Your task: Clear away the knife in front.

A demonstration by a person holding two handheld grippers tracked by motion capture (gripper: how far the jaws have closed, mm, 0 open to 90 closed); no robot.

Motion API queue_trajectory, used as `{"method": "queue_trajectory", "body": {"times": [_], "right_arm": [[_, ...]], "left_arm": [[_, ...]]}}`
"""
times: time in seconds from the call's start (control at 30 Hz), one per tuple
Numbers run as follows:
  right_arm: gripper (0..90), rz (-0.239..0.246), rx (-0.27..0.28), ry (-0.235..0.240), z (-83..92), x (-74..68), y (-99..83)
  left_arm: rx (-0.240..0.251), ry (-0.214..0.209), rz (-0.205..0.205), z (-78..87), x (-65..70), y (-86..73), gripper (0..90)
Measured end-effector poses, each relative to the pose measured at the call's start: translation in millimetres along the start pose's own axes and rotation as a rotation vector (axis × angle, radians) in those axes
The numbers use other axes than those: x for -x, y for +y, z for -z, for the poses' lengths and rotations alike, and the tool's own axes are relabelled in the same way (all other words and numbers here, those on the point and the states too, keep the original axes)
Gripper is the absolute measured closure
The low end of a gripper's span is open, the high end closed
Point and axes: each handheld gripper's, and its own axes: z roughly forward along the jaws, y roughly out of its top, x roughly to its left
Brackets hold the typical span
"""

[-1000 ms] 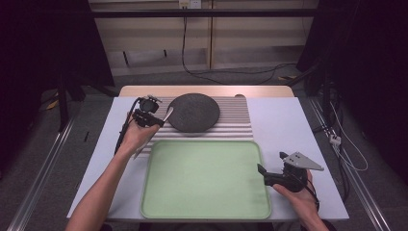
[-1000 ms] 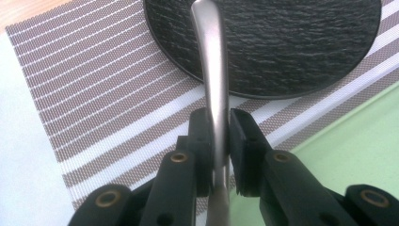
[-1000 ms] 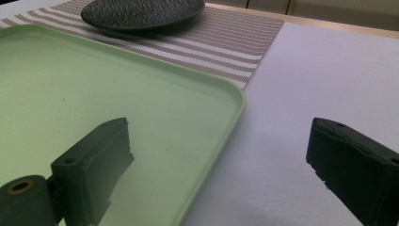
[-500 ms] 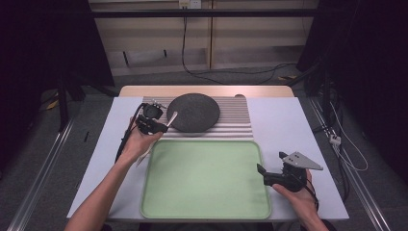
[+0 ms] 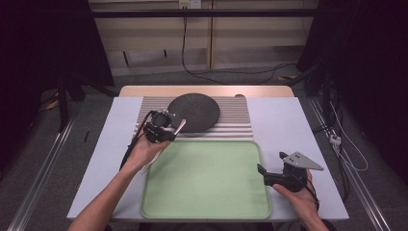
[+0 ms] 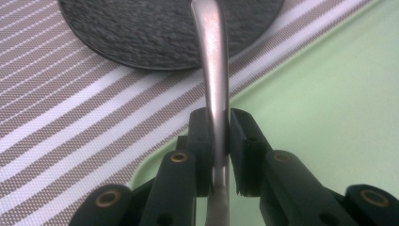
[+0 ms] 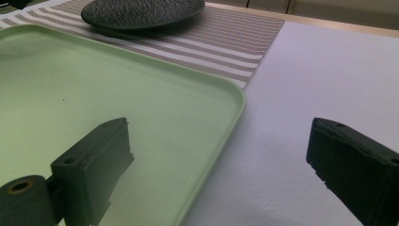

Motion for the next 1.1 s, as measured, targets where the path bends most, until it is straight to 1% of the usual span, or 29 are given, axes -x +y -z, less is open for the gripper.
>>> {"method": "queue_trajectory", "body": {"times": [0.1, 0.13, 0.23, 0.3, 0.37, 0.4, 0.43, 0.5, 0.53, 0.57, 0.6, 0.63, 0.7, 0.8, 0.93, 0.97, 1.0, 1.03, 1.1], "right_arm": [[6.8, 0.003, -0.002, 0.004, -0.5, -0.2, 0.1], [6.8, 0.005, -0.003, 0.005, -0.3, -0.4, 0.0], [6.8, 0.003, -0.002, 0.005, -0.3, -0.3, -0.1], [6.8, 0.003, -0.002, 0.004, -0.3, 0.0, 0.0], [6.8, 0.006, -0.002, 0.006, -0.3, -0.3, 0.0], [6.8, 0.005, -0.003, 0.005, -0.3, -0.4, 0.0], [6.8, 0.005, -0.003, 0.005, -0.3, -0.5, 0.0], [6.8, 0.005, -0.003, 0.005, -0.2, -0.7, 0.0], [6.8, 0.005, -0.004, 0.004, -0.3, -0.8, 0.1], [6.8, 0.008, -0.004, 0.003, -0.4, -0.8, 0.0], [6.9, 0.009, -0.003, 0.005, -0.4, -1.0, 0.1], [6.9, 0.009, -0.002, 0.005, -0.4, -1.3, 0.2], [6.9, 0.011, -0.001, 0.006, -0.2, -1.5, 0.2], [6.9, 0.006, -0.003, 0.005, -0.2, -1.3, 0.4], [6.9, 0.009, -0.003, 0.004, -0.9, -1.6, 0.4], [6.9, 0.009, -0.004, 0.004, -0.8, -1.6, 0.4], [6.9, 0.009, -0.004, 0.005, -0.7, -1.7, 0.4], [6.9, 0.009, -0.003, 0.004, -0.5, -1.6, 0.4], [6.9, 0.012, -0.003, 0.004, -0.5, -1.4, 0.3]], "left_arm": [[-0.011, -0.015, 0.003, -1.5, 5.7, -2.5, 80.1], [-0.021, -0.014, -0.009, -1.4, 7.7, -3.1, 80.1], [-0.03, -0.023, -0.01, -0.2, 12.3, -5.0, 80.1], [-0.027, -0.017, -0.009, 0.0, 15.5, -6.5, 80.0], [-0.041, -0.043, -0.003, 0.3, 17.1, -8.0, 80.1], [-0.04, -0.03, -0.001, 0.1, 19.8, -9.5, 80.1], [-0.045, -0.012, -0.011, -0.4, 22.7, -10.9, 80.0], [-0.054, -0.043, -0.001, -2.5, 24.5, -14.2, 80.0], [-0.054, -0.042, -0.005, -3.7, 26.1, -15.5, 80.0], [-0.051, -0.029, -0.004, -4.9, 27.8, -16.9, 80.0], [-0.057, -0.026, -0.005, -6.5, 28.8, -18.0, 80.0], [-0.065, -0.039, -0.001, -8.4, 29.4, -19.3, 80.0], [-0.072, -0.022, -0.004, -9.9, 31.0, -22.1, 80.0], [-0.089, -0.044, 0.004, -11.2, 31.5, -26.3, 80.0], [-0.091, -0.046, 0.004, -9.4, 33.1, -29.6, 80.0], [-0.094, -0.059, 0.007, -8.8, 33.3, -30.2, 80.0], [-0.096, -0.058, 0.013, -8.9, 34.1, -31.2, 80.0], [-0.103, -0.055, 0.01, -8.4, 35.4, -32.1, 80.0], [-0.106, -0.064, 0.002, -8.1, 37.2, -34.5, 80.0]]}}
